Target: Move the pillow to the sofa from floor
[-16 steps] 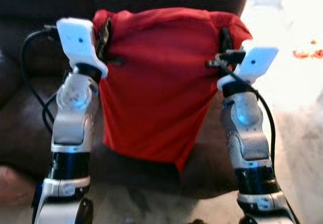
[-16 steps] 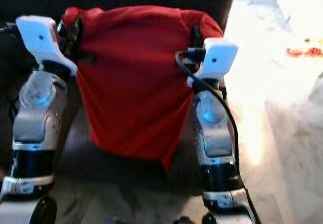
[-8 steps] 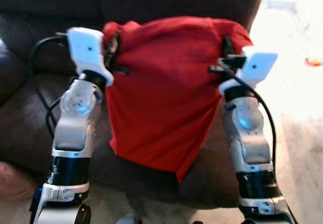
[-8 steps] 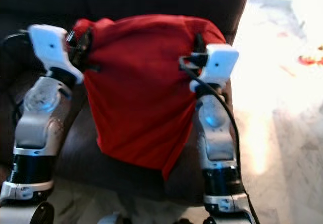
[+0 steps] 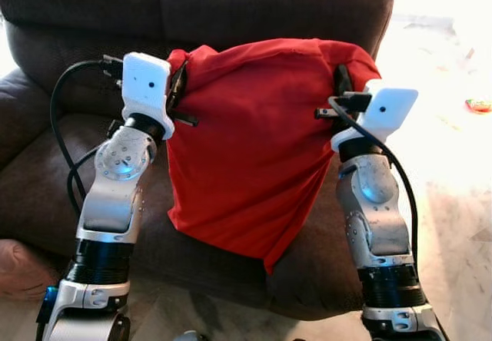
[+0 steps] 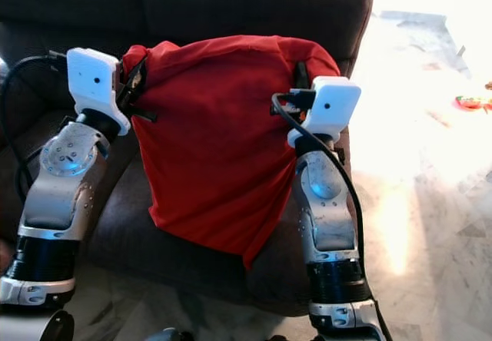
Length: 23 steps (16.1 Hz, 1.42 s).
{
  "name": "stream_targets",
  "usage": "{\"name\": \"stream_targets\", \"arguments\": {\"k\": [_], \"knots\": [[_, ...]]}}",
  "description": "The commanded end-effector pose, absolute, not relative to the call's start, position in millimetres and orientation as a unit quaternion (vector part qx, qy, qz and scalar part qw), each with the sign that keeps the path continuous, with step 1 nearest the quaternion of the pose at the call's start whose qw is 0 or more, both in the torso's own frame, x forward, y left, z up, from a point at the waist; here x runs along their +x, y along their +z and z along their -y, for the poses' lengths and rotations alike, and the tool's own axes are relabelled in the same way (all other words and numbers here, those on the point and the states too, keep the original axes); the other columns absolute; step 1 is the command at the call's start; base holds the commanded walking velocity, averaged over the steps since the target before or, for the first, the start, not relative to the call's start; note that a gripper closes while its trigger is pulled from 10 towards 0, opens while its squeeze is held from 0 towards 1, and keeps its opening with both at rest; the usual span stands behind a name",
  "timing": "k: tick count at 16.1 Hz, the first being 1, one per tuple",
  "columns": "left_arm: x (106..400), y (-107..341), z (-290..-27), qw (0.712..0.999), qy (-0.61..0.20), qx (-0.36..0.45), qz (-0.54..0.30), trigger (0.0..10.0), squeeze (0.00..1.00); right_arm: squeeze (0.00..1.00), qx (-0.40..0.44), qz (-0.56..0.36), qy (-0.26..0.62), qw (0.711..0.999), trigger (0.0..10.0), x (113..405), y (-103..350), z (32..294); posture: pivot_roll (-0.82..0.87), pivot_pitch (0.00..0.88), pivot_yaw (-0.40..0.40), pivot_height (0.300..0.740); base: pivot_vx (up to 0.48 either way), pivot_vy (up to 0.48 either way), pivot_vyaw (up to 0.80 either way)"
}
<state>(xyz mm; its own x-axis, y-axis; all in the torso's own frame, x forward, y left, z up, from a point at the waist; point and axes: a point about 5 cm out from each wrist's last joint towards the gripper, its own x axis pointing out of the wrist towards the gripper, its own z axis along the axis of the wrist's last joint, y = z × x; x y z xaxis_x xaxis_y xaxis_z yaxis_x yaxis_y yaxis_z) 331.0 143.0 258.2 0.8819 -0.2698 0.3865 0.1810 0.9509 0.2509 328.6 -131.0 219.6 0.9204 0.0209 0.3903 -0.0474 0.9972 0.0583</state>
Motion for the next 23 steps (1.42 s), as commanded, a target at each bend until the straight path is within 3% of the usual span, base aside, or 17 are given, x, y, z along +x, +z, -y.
{"name": "stream_targets", "arguments": {"k": [1,9,23], "knots": [[332,252,-140,0.965,-0.121,0.099,0.211,10.0,0.0,0.0,0.029,0.209,0.023,0.977,10.0,328,223,129,0.06,0.064,-0.019,0.74,0.0,0.0,0.0],[343,226,-146,0.973,-0.093,0.089,0.192,10.0,0.0,0.0,0.029,0.155,0.03,0.987,10.0,333,193,124,0.06,0.085,-0.024,0.74,0.0,0.0,0.0],[362,222,-141,0.973,-0.093,0.076,0.195,10.0,0.0,0.0,0.024,0.155,0.035,0.987,10.0,350,198,123,0.05,0.107,-0.04,0.74,0.0,0.0,0.0]]}}
